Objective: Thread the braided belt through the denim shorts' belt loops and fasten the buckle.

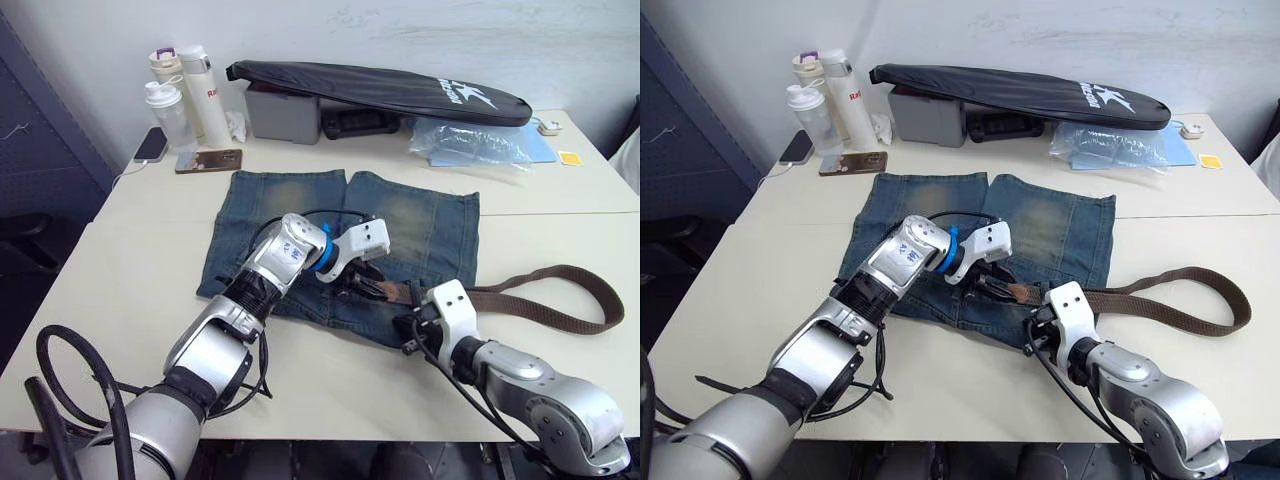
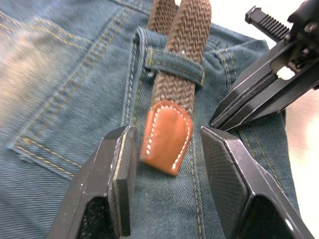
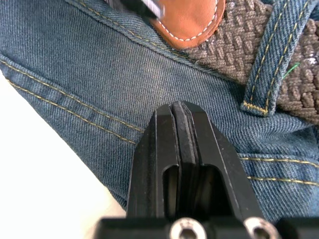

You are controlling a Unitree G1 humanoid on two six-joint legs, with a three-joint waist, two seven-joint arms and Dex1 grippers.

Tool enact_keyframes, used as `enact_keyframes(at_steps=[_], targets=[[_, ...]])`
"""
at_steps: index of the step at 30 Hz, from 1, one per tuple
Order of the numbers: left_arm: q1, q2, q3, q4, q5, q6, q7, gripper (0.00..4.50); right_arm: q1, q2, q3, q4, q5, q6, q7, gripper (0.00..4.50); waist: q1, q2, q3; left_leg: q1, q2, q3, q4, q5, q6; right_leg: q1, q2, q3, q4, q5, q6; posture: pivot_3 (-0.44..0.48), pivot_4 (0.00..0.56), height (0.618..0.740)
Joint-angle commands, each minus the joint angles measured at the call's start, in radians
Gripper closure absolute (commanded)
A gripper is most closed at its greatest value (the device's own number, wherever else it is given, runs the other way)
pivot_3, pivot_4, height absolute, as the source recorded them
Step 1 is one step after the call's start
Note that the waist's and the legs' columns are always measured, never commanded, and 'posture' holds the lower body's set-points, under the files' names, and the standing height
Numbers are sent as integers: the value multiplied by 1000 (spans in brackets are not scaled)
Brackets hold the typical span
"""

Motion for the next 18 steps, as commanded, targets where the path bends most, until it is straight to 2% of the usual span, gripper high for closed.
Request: enact_keyframes(at_steps=[1, 14, 15, 16, 18], targets=[[-2, 0, -11, -44, 9, -2, 7, 2207, 0, 11, 10, 4, -10, 17, 13, 4500, 0, 0, 0, 0, 0, 0, 0, 0, 0, 0, 0, 0, 0, 0, 0, 0, 150, 622], [1, -9, -10, -44, -7, 13, 8, 2207, 8, 32, 5, -8, -31, 32, 26, 4500, 0, 0, 0, 0, 0, 0, 0, 0, 0, 0, 0, 0, 0, 0, 0, 0, 150, 622], [2, -9, -11, -45, -8, 14, 7, 2770, 8, 33, 5, -8, -33, 33, 27, 4500, 0, 0, 0, 0, 0, 0, 0, 0, 0, 0, 0, 0, 0, 0, 0, 0, 150, 622], [4, -6, -14, -48, -8, 12, 3, 2965, 8, 33, 4, -7, -35, 34, 29, 4500, 0, 0, 0, 0, 0, 0, 0, 0, 0, 0, 0, 0, 0, 0, 0, 0, 150, 622], [6, -2, -18, -51, -7, 8, -3, 3851, 7, 34, 4, -5, -40, 36, 32, 4500, 0, 0, 0, 0, 0, 0, 0, 0, 0, 0, 0, 0, 1, 0, 0, 0, 150, 622]])
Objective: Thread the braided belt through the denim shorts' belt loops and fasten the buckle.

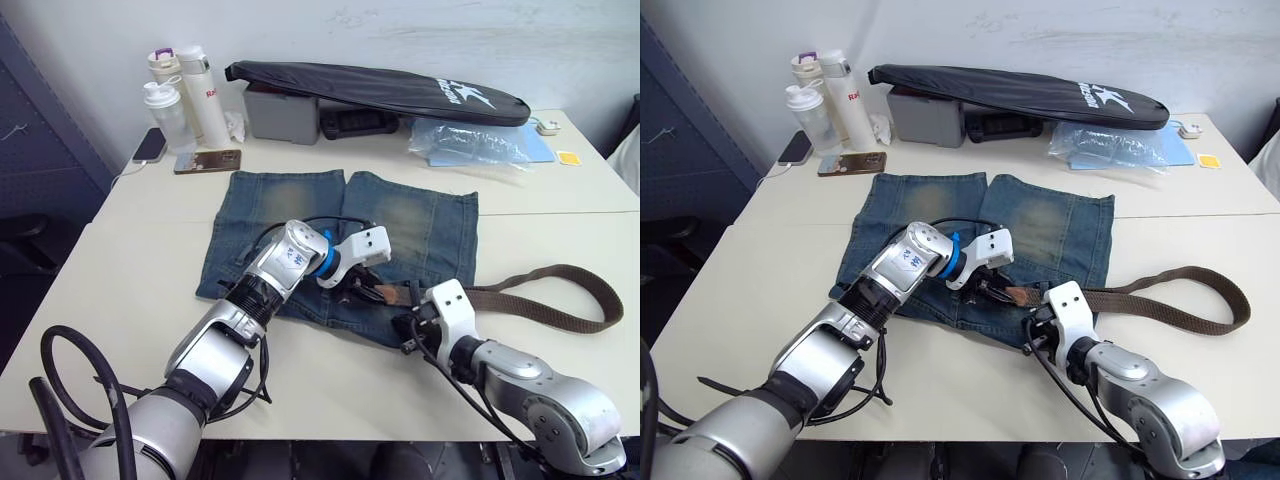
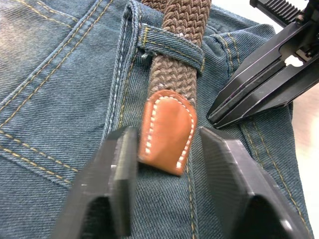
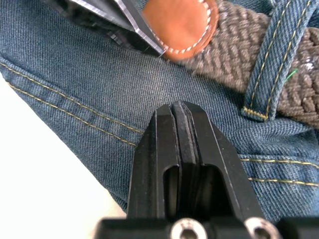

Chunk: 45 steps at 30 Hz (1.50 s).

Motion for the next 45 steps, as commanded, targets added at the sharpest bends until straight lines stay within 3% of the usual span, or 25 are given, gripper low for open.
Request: enact_keyframes(at_steps=[1, 8, 14, 18, 23, 28, 33, 36, 38, 42, 43, 45], targets=[[-3, 3, 4, -43, -7, -4, -10, 4331, 9, 5, 10, -3, -8, 20, 9, 4500, 0, 0, 0, 0, 0, 0, 0, 0, 0, 0, 0, 0, 0, 0, 0, 0, 150, 622], [-18, 39, 36, -82, -22, 24, -18, 4425, 10, 5, 3, 16, -27, 49, 3, 4500, 0, 0, 0, 0, 0, 0, 0, 0, 0, 0, 0, 0, 0, 0, 0, 0, 150, 622], [-11, 228, 39, -168, -22, 65, -120, 4425, 4, -3, 1, 37, -32, 63, 16, 4500, -6, 1, 0, 1, 0, 0, 0, 0, 0, 0, 0, 0, 0, 0, 0, 0, 150, 622], [-2, 302, 45, -191, -35, 84, -146, 4425, 2, -23, -2, 49, -40, 60, 38, 4500, -4, -1, -1, 2, 0, -1, -1, 0, 0, 0, 0, 0, 2, 0, 0, 0, 150, 622], [20, 306, 71, -212, -67, 145, -122, 4425, -13, -31, 7, 72, -50, 48, 60, 4500, -3, -4, -3, 1, 0, -1, -1, 0, 0, 0, 0, 1, 1, 0, 0, 0, 150, 622], [35, 282, 92, -276, -131, 226, -118, 2277, -27, -29, 9, 76, -51, 49, 70, 4500, -3, -4, -4, 2, 0, -1, -1, 0, 0, 0, 0, 1, 3, 0, 0, 0, 150, 622], [26, 340, 110, -315, -159, 250, -140, 162, -26, -57, 2, 53, -59, 7, 116, 4500, -3, -3, -4, 2, 0, -1, -1, 0, 0, 0, 0, 1, 2, 0, 0, 0, 150, 622], [31, 406, 141, -351, -194, 241, -182, 27, -28, -134, 19, -14, -104, -112, 194, 4500, -4, -3, -4, 1, 0, -1, -1, 0, 0, -1, 0, 1, 2, 0, 0, 0, 150, 622], [48, 445, 177, -382, -223, 208, -196, 27, -24, -247, 52, -75, -168, -221, 286, 4500, -4, -2, -4, 0, 0, 0, -2, 0, 0, -3, 0, 1, 1, 0, 0, 0, 150, 622], [104, 491, 208, -367, -197, 19, -170, 27, 0, -315, 23, -114, -185, -298, 349, 4500, -1, -4, -4, 2, 0, 0, -2, 0, 0, 0, 0, 1, 0, 0, 0, 0, 150, 622], [128, 505, 220, -379, -209, -34, -194, 0, -5, -342, 26, -122, -186, -303, 381, 3992, -1, -4, -4, 3, 0, 0, -2, 0, 0, 1, 0, 1, 1, 0, 0, 0, 150, 622], [165, 514, 248, -412, -248, -90, -229, 0, -10, -392, 39, -136, -185, -298, 437, 3588, -1, -3, -4, 2, 0, 0, -2, 0, 0, 1, 0, 1, 1, 0, 0, 0, 150, 622]])
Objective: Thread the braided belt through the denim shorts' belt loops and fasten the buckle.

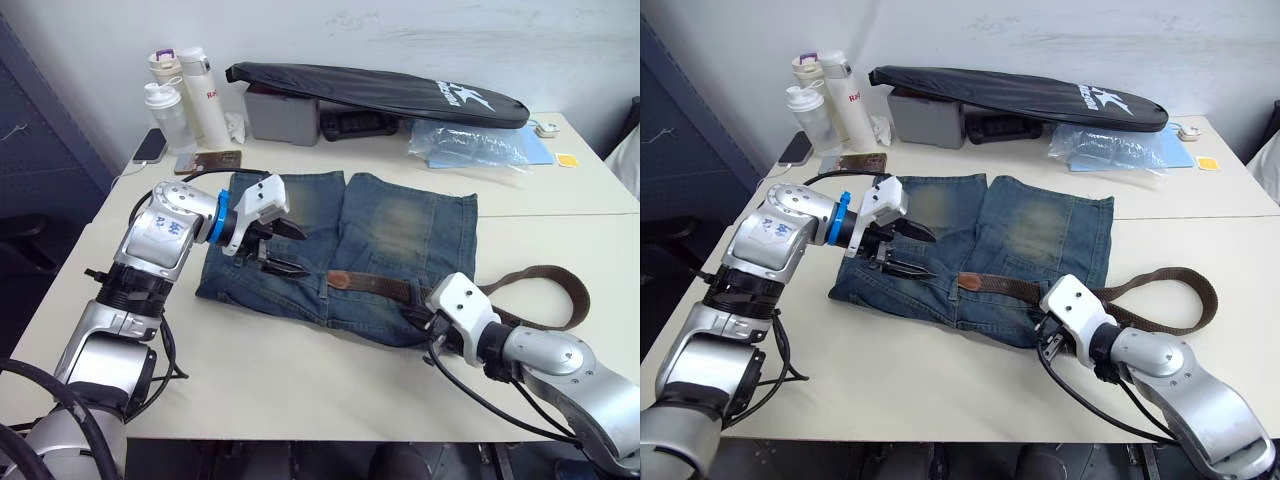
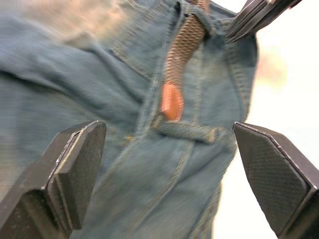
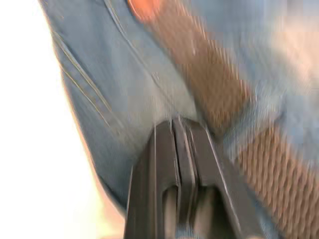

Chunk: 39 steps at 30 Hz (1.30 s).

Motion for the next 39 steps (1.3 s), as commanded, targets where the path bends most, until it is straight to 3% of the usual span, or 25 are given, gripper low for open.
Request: enact_keyframes(at_steps=[1, 7, 8, 14, 18, 24, 25, 31, 39], targets=[[47, 23, 67, -76, -74, -103, -56, 0, -9, -81, 4, -53, -1, -9, 95, 3106, 0, 0, 0, -1, 0, 0, 0, 0, 0, -1, 0, 0, 0, 0, 0, 0, 150, 622], [114, 40, 108, -197, -160, -31, -49, 0, -41, -184, 126, 18, -134, -79, 177, 265, 0, -1, 0, -1, 0, 0, 0, 0, 0, 2, -1, 0, -2, 0, 0, 0, 150, 622], [135, 48, 102, -215, -156, -31, -44, 0, -46, -187, 141, 36, -143, -79, 188, 49, -1, -1, 0, 0, 0, 0, 0, 0, 0, 3, -1, 0, -2, 0, 0, 0, 150, 622], [198, 71, 125, -315, -176, 25, 7, 0, -72, -152, 237, 151, -251, -117, 195, 49, -2, -3, 0, 1, 1, 0, 0, 0, 0, 1, 0, -1, -2, 0, 0, 0, 150, 622], [227, 101, 144, -358, -194, 66, 31, 0, -88, -157, 254, 223, -301, -168, 225, 1209, -1, -3, 0, 3, 1, 0, 0, 0, 0, 3, 0, 0, -2, 0, 0, 0, 150, 622], [253, 117, 151, -376, -202, 76, 61, 0, -29, -220, 147, 236, -327, -301, 276, 4145, 6, -3, 0, 5, 0, 0, -1, 0, -1, 3, -1, 1, -1, 0, 0, 0, 150, 622], [254, 116, 152, -379, -205, 80, 66, 0, -13, -230, 127, 237, -328, -319, 282, 4445, 7, -2, -1, 4, 0, 0, 0, -1, -2, 3, -1, 1, -1, 0, 0, 0, 150, 622], [266, 96, 128, -349, -180, 60, 122, 0, 88, -307, -20, 377, -354, -528, 343, 4445, 8, -1, -1, -2, -1, 2, 2, -3, -5, 4, -2, 1, -1, 0, 0, 0, 150, 622], [266, 48, 86, -333, -185, 61, 123, 0, 108, -354, -90, 686, -422, -844, 408, 4445, 5, -1, -1, -1, 0, 2, 3, -2, -5, 4, -2, 0, -1, 0, 0, 0, 150, 622]])
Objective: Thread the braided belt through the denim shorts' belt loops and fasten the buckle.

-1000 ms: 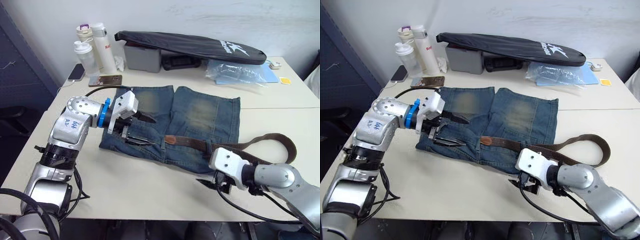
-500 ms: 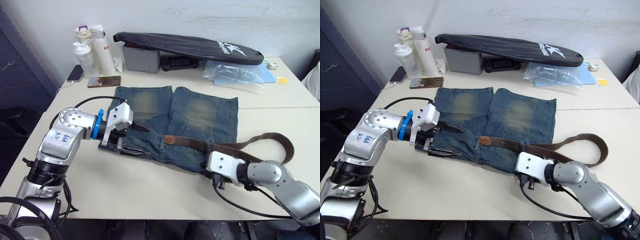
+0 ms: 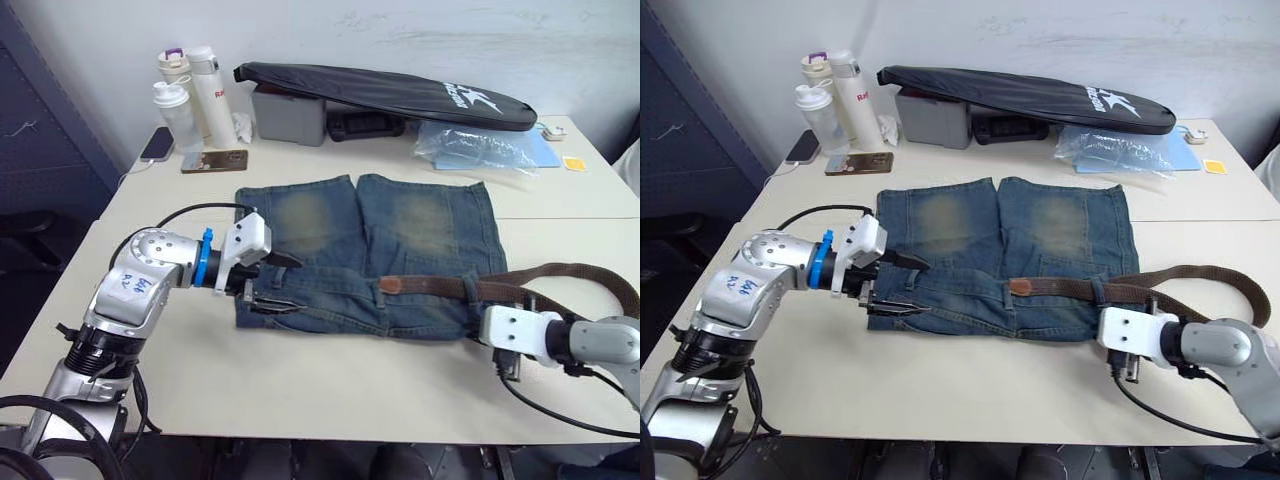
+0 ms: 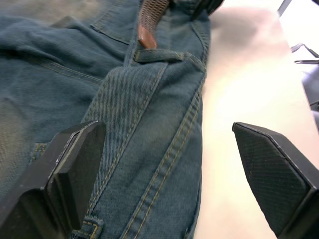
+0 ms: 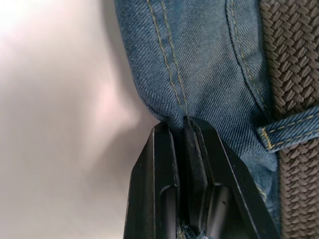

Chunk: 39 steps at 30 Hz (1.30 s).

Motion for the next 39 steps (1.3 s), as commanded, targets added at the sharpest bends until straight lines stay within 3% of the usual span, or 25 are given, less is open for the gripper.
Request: enact_keyframes(at_steps=[1, 11, 16, 20, 21, 25, 27, 29, 36, 39], targets=[[-21, -16, 0, 5, -7, -11, 12, 0, 8, -35, -49, 136, -51, -92, 23, 4445, 0, 0, 0, -1, 0, 0, 2, 0, 0, 0, 0, 0, 0, 0, 0, 0, 150, 622], [-64, -78, -44, 50, 1, -31, 6, 0, 17, -21, -119, 276, -77, -188, -10, 4445, 1, 1, 0, -4, 1, 0, 12, 0, 0, 1, 0, 1, 3, 0, 0, 0, 150, 622], [-119, -116, -70, 113, 11, -65, -18, 0, 83, -27, -255, 186, -2, -136, 29, 2326, 2, 2, -1, -6, 1, 2, 13, 0, 0, 0, -1, 1, 3, 0, 0, 0, 150, 622], [-148, -135, -83, 158, 20, -94, -33, 0, 166, 33, -442, 13, 164, 85, 75, 323, 0, 2, 0, -5, 1, 1, 13, 2, 4, 0, -1, 1, 3, -1, -1, 0, 150, 622], [-153, -140, -86, 164, 21, -99, -37, 0, 183, 53, -487, -26, 202, 149, 74, 29, -1, 2, 0, -5, 1, 1, 13, 2, 4, 0, 0, 1, 3, -1, -2, 0, 150, 622], [-169, -164, -92, 173, 20, -104, -44, 0, 126, 188, -596, -215, 508, 539, -79, 29, -3, 2, 0, -4, 2, -3, 13, 2, 4, 0, 1, 2, 2, -3, -5, 0, 150, 622], [-173, -171, -93, 171, 22, -105, -41, 0, 60, 289, -600, -288, 741, 745, -231, 29, -2, 2, 0, -4, 2, -5, 14, 2, 4, 0, 1, 3, 3, -4, -7, 0, 150, 622], [-173, -176, -94, 167, 25, -105, -39, 0, 23, 350, -600, -323, 856, 856, -326, 29, -1, 2, 0, -5, 3, -7, 15, 2, 4, 0, 2, 3, 5, -5, -10, 0, 150, 622], [-158, -201, -84, 107, 11, -65, 4, 0, -73, 618, -593, -224, 1219, 992, -710, 29, 1, 2, -1, -5, 2, -6, 14, 2, 4, -3, 2, 4, 15, -8, -15, 0, 150, 622], [-153, -216, -78, 81, 7, -49, 35, 0, -90, 654, -604, -172, 1332, 1000, -805, 29, -1, 4, -1, -6, 1, -5, 14, 2, 4, -3, 0, 6, 16, -8, -16, 0, 150, 622]])
